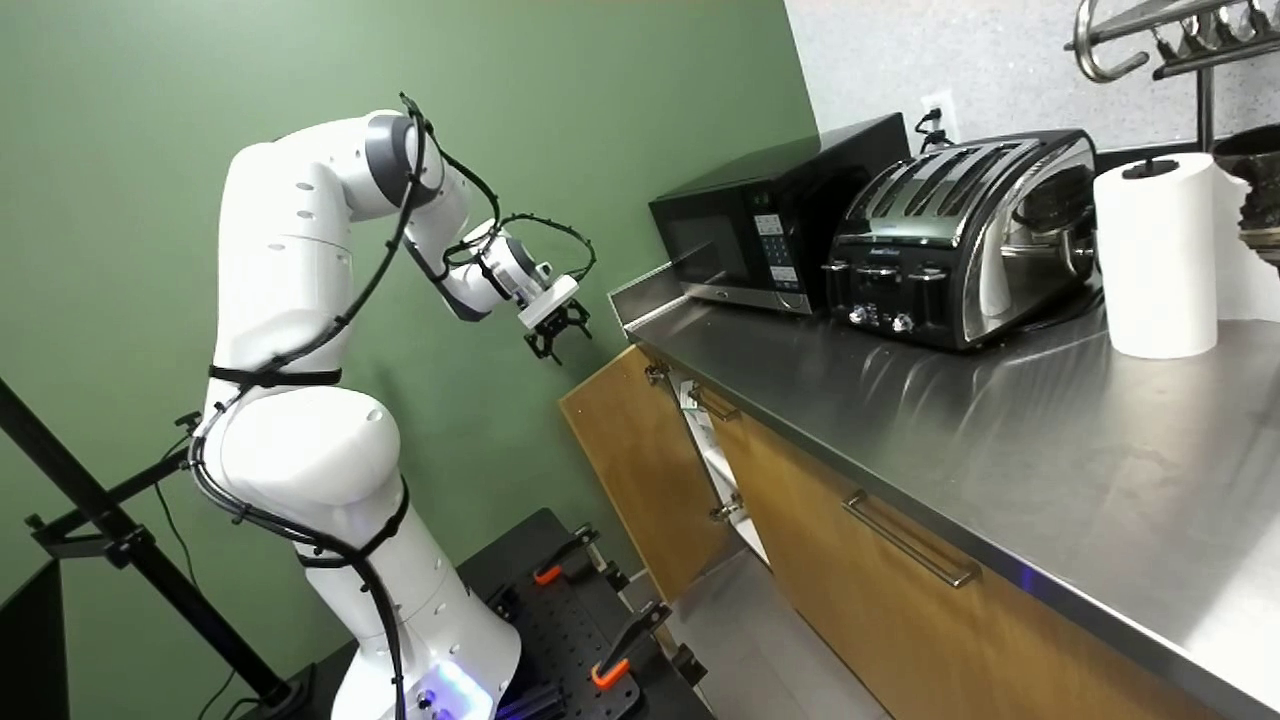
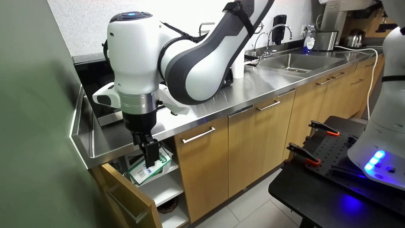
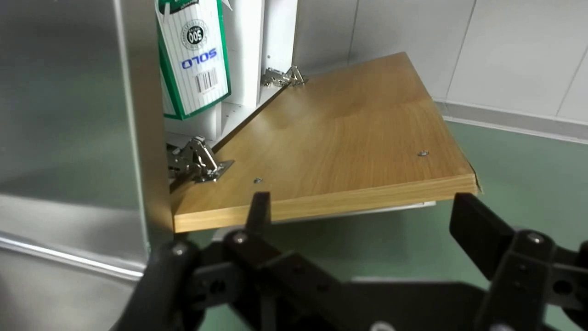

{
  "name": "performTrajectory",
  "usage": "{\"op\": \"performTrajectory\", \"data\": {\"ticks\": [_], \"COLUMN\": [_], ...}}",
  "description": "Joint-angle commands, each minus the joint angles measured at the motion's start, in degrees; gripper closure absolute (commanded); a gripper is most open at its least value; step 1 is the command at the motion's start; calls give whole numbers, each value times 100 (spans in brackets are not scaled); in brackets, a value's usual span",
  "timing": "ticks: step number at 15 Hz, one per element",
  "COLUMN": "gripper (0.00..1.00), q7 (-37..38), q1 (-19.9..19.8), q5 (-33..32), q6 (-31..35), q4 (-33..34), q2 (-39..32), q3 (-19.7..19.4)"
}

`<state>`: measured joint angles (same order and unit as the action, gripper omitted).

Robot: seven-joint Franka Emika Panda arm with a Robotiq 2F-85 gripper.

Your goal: Close the cupboard on the left

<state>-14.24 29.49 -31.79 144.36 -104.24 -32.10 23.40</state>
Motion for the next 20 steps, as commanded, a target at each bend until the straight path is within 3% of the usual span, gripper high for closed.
{"op": "performTrajectory", "data": {"ticks": [1,8,9,10,16,20], "gripper": [0,0,25,26,73,100], "q7": [-109,-375,-462,-531,-1069,-1396], "q1": [165,144,143,144,63,58], "q5": [161,379,404,435,673,855], "q6": [27,611,770,889,1334,1219], "q4": [69,255,266,280,434,648], "q2": [-15,-452,-537,-607,-1044,-1314], "q3": [-167,-123,-115,-107,70,232]}}
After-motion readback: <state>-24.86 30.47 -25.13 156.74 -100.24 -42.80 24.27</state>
